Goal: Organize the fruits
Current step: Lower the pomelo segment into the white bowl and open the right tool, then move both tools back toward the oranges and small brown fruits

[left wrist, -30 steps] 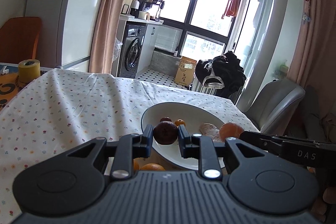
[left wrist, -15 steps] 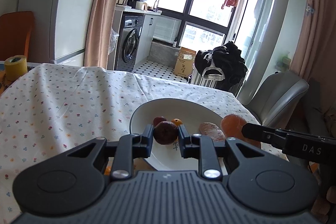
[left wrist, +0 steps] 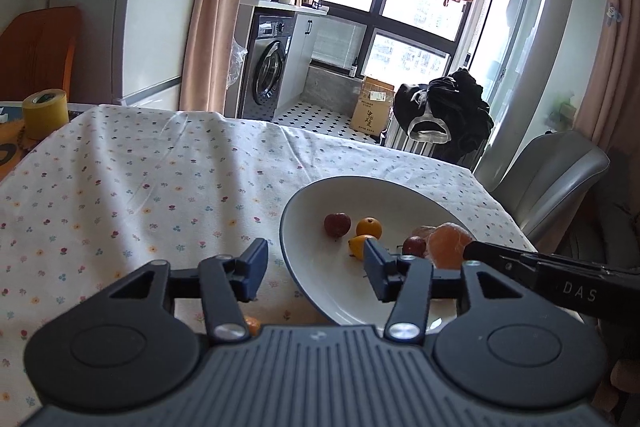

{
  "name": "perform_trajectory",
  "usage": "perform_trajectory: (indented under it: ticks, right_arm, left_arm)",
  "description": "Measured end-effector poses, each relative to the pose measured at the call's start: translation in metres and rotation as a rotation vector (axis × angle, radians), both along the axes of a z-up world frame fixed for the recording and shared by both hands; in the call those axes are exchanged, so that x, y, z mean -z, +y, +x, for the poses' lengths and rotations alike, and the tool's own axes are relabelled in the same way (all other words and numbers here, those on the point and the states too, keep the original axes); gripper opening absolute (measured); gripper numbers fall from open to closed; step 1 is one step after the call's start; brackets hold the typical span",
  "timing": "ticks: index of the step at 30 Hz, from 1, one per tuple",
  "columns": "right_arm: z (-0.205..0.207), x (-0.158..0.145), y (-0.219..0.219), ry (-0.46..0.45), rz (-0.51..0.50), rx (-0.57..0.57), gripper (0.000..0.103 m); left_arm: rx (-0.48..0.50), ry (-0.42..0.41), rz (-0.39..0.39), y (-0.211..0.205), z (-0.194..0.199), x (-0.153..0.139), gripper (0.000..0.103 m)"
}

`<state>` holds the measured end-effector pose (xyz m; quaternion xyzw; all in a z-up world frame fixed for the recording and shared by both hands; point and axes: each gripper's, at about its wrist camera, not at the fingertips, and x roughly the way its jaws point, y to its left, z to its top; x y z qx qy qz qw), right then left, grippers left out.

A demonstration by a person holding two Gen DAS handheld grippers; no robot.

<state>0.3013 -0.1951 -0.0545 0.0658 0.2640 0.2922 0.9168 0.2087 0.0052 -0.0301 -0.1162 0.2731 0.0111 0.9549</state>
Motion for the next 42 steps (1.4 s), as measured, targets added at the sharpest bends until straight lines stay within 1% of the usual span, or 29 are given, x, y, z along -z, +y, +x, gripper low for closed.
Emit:
perform_trajectory:
  ticks: [3, 5, 7, 11, 15, 18, 20, 22, 23, 27, 29, 30, 33, 37, 40, 42]
  right_arm:
    - [0.002, 0.0, 0.004, -0.001, -0.003, -0.002, 0.019]
    - [0.003, -0.001, 0.006, -0.005, -0.008, -0.006, 0.019]
    - [0.004, -0.003, 0.009, -0.009, -0.012, -0.006, 0.019]
    - [0.006, -0.006, 0.013, -0.016, -0.012, -0.005, 0.019]
    - [0.006, -0.01, 0.02, -0.034, -0.023, -0.013, 0.02]
    - [0.005, -0.01, 0.027, -0.031, -0.047, -0.01, 0.031]
    - [0.001, -0.01, 0.026, -0.039, -0.043, -0.002, 0.051]
    - [-0.005, -0.012, 0.026, -0.065, -0.065, 0.019, 0.063]
    - [-0.008, -0.013, 0.025, -0.077, -0.073, 0.021, 0.067]
    - [-0.015, -0.016, 0.021, -0.082, -0.066, 0.005, 0.073]
    - [-0.018, -0.016, 0.019, -0.075, -0.052, -0.005, 0.08]
    - [-0.019, -0.016, 0.019, -0.072, -0.05, -0.01, 0.081]
    - [-0.023, -0.015, 0.019, -0.073, -0.053, -0.027, 0.085]
    - [-0.03, -0.018, 0.017, -0.084, -0.048, -0.028, 0.095]
    - [-0.035, -0.02, 0.014, -0.082, -0.034, -0.024, 0.098]
    - [-0.039, -0.022, 0.012, -0.085, -0.023, -0.023, 0.103]
  left_arm:
    - [-0.005, -0.002, 0.012, 0.002, -0.004, -0.002, 0.062]
    - [-0.007, -0.008, 0.019, 0.004, -0.006, -0.003, 0.07]
    - [-0.015, -0.012, 0.025, 0.006, -0.008, -0.002, 0.073]
    - [-0.033, 0.0, 0.024, 0.013, -0.01, -0.001, 0.077]
    - [-0.051, 0.007, 0.02, 0.022, -0.014, 0.001, 0.078]
    - [-0.062, 0.003, 0.002, 0.029, -0.019, 0.001, 0.079]
    - [-0.074, 0.005, 0.002, 0.032, -0.022, 0.001, 0.081]
    - [-0.083, -0.001, 0.011, 0.033, -0.026, 0.0, 0.082]
    - [-0.085, -0.004, 0.011, 0.034, -0.027, 0.0, 0.082]
    - [-0.121, 0.0, 0.016, 0.036, -0.032, 0.0, 0.083]
    - [-0.136, 0.008, 0.026, 0.035, -0.035, 0.0, 0.084]
    - [-0.139, 0.009, 0.031, 0.034, -0.036, 0.001, 0.084]
    - [-0.14, 0.004, 0.035, 0.033, -0.042, 0.001, 0.084]
    - [-0.132, 0.0, 0.021, 0.033, -0.047, 0.001, 0.084]
    - [-0.132, 0.0, 0.024, 0.031, -0.051, 0.0, 0.084]
    - [-0.135, -0.004, 0.024, 0.032, -0.054, -0.001, 0.084]
